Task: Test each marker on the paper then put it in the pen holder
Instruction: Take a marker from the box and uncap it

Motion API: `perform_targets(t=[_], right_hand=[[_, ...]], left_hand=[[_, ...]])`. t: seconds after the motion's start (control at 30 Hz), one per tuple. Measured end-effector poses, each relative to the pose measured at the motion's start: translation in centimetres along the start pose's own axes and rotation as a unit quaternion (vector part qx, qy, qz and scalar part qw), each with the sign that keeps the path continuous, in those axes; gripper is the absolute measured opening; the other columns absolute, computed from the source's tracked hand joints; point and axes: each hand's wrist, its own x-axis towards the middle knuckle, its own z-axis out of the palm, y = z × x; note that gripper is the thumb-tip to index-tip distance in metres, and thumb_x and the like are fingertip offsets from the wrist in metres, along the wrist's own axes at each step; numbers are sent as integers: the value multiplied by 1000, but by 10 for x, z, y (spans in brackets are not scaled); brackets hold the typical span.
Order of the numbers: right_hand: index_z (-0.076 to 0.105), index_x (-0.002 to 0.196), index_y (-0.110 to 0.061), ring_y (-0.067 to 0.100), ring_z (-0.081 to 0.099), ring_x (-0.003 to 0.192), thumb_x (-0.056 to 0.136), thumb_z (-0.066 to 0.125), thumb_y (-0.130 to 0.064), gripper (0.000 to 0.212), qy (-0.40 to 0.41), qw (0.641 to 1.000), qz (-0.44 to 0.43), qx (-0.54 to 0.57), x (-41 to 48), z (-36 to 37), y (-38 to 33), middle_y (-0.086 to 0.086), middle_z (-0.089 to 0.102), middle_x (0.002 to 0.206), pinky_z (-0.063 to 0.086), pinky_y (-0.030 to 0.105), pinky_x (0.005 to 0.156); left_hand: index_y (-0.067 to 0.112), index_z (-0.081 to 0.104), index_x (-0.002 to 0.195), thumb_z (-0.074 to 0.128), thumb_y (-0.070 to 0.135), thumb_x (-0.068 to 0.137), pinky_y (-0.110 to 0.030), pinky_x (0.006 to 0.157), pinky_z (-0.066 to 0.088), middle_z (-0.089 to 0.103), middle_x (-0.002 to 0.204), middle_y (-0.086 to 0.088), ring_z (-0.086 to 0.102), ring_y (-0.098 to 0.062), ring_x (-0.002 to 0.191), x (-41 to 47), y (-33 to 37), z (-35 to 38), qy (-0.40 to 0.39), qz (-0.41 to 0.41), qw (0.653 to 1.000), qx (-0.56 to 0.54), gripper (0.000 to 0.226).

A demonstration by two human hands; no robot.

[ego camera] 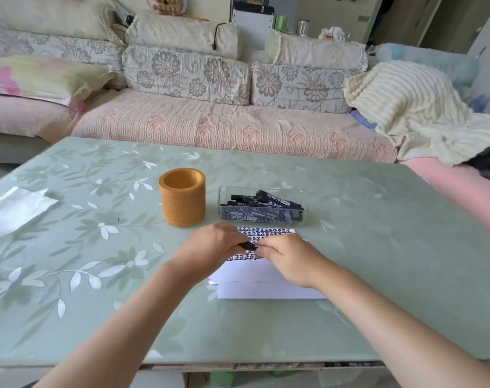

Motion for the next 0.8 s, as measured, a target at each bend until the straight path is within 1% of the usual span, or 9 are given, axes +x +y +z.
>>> perform_targets(t=[0.07,0.17,0.27,0.33,0.43,0.53,0.6,0.7,0.8], right_hand=[[56,74,-39,9,47,69,100,44,-44,28,-7,1000,4,16,1,-2,2,-18,55,66,38,39,75],[65,100,-31,19,57,87,99,49,-38,18,48,990,-70,-116,6,-2,4,-7,63,89,43,34,69],[69,108,-27,23,61,86,94,57,-32,19,113,968,-149,-170,10,-5,10,-4,62,89,37,30,59],[66,114,-26,23,61,91,98,53,-34,22,100,982,-106,-119,12,-6,12,-5,61,97,45,34,66],[58,131,-27,20,58,100,101,48,-32,33,56,996,-41,-58,14,5,16,-10,54,107,47,38,84],[36,147,-40,3,47,114,102,46,-21,50,52,996,-20,70,11,14,14,-24,45,117,40,31,98],[44,134,-47,-6,47,108,100,47,-12,49,67,989,-34,129,10,19,9,-24,49,121,36,23,91],[64,104,-41,2,52,78,98,46,-4,41,80,975,-50,202,12,30,-2,-11,54,101,39,24,75],[64,121,-33,8,51,83,90,33,10,61,48,970,-48,232,13,39,-9,-5,51,99,39,18,76]], left_hand=[[23,68,96,52,36,92,-35,55,46,59,78,8,55,-15,74,2,-3,1,3,9,1000,-7,21],[18,66,93,47,44,95,-37,62,44,59,79,7,52,-13,72,-1,-9,5,-45,-33,997,-49,32],[15,64,85,33,57,89,-35,67,44,57,75,7,50,-10,71,-13,-25,1,-75,-80,992,-67,53],[19,68,89,40,54,90,-32,69,45,57,80,9,52,-7,75,-25,-37,-4,-45,-113,990,-65,45],[25,70,105,57,36,94,-28,69,40,55,91,9,53,-12,87,-42,-43,-3,-2,-163,987,-11,21],[31,64,112,58,38,93,-32,72,43,58,96,10,53,-17,99,-53,-39,5,-12,-216,975,52,22],[32,64,109,56,40,92,-32,75,43,59,97,10,52,-18,99,-57,-38,10,-8,-225,971,78,20],[30,65,107,46,44,92,-34,78,43,59,97,8,54,-21,93,-63,-37,15,10,-221,970,104,28],[26,62,114,35,45,91,-38,80,45,57,100,5,53,-22,92,-68,-32,17,25,-215,970,111,40]])
